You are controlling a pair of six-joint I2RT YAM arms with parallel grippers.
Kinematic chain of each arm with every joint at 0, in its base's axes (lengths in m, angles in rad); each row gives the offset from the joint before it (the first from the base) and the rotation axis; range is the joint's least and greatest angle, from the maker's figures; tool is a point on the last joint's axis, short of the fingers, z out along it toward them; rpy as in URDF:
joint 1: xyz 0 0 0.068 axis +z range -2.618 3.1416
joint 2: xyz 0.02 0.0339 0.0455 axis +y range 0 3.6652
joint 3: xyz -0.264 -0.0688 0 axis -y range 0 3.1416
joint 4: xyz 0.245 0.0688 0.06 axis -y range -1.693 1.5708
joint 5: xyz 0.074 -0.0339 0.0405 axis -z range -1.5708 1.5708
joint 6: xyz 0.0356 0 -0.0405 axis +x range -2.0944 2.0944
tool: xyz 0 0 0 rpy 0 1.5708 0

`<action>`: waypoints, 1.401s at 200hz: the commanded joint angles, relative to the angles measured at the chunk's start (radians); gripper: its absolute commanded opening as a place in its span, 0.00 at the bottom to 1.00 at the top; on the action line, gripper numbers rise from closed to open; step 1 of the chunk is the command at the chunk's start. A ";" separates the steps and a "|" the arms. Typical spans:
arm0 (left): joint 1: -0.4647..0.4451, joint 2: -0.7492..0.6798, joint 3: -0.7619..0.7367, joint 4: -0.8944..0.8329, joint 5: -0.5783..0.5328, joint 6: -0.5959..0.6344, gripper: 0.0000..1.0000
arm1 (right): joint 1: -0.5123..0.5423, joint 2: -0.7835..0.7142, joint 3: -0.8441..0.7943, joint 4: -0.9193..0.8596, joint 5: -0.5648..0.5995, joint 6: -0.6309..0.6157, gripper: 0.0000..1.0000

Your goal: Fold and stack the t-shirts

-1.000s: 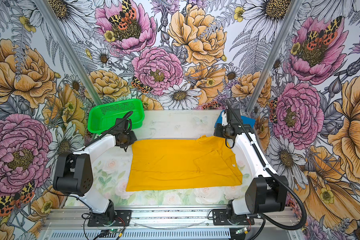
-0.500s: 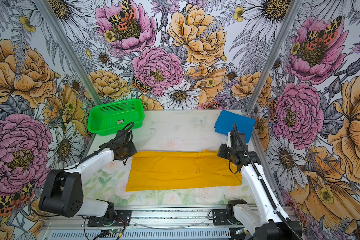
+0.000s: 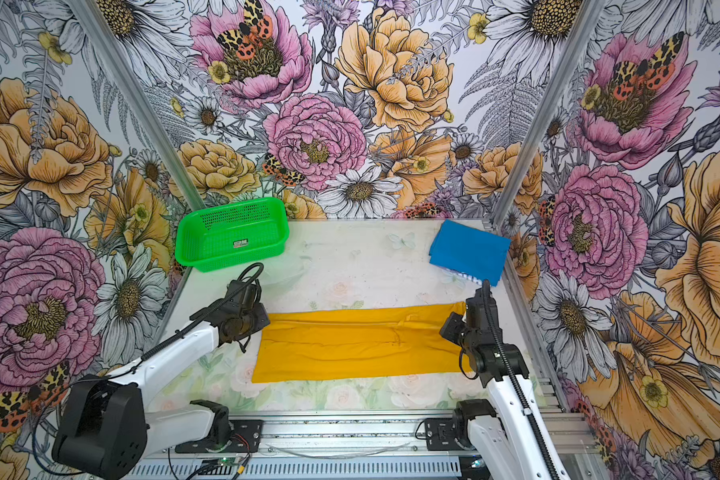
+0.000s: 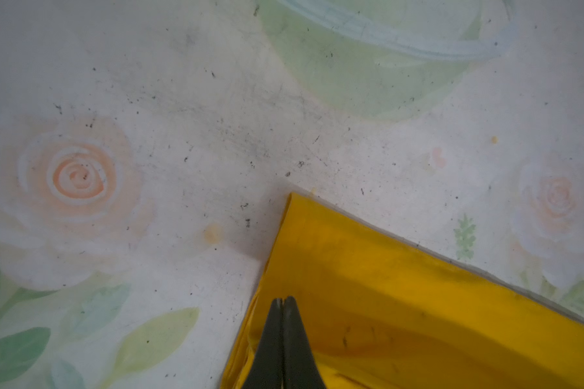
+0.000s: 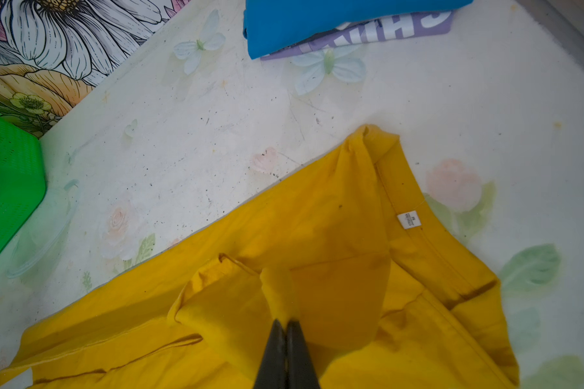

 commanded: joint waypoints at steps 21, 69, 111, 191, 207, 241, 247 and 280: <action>-0.040 -0.088 -0.043 -0.055 -0.056 -0.030 0.00 | -0.001 -0.004 -0.018 0.022 0.025 0.032 0.00; -0.058 -0.268 -0.068 -0.162 -0.062 -0.070 0.67 | 0.022 -0.016 -0.029 0.021 0.044 0.042 0.00; -0.045 -0.275 -0.041 -0.163 -0.009 -0.065 0.89 | 0.035 -0.030 -0.029 0.022 0.048 0.044 0.03; -0.098 -0.127 0.078 -0.020 0.216 0.067 0.99 | 0.026 0.087 0.068 0.016 0.080 0.047 0.84; -0.137 -0.091 0.094 0.003 0.242 0.089 0.99 | 0.008 0.190 0.084 0.008 0.068 0.047 0.84; -0.240 0.031 0.126 0.121 0.391 0.147 0.99 | 0.004 0.392 0.113 0.011 0.042 0.013 0.81; -0.267 0.066 0.150 0.129 0.405 0.151 0.99 | 0.003 0.411 0.118 0.010 0.043 0.011 0.81; -0.449 0.322 0.345 0.156 0.459 0.220 0.99 | -0.019 0.416 0.121 0.009 0.045 0.016 0.81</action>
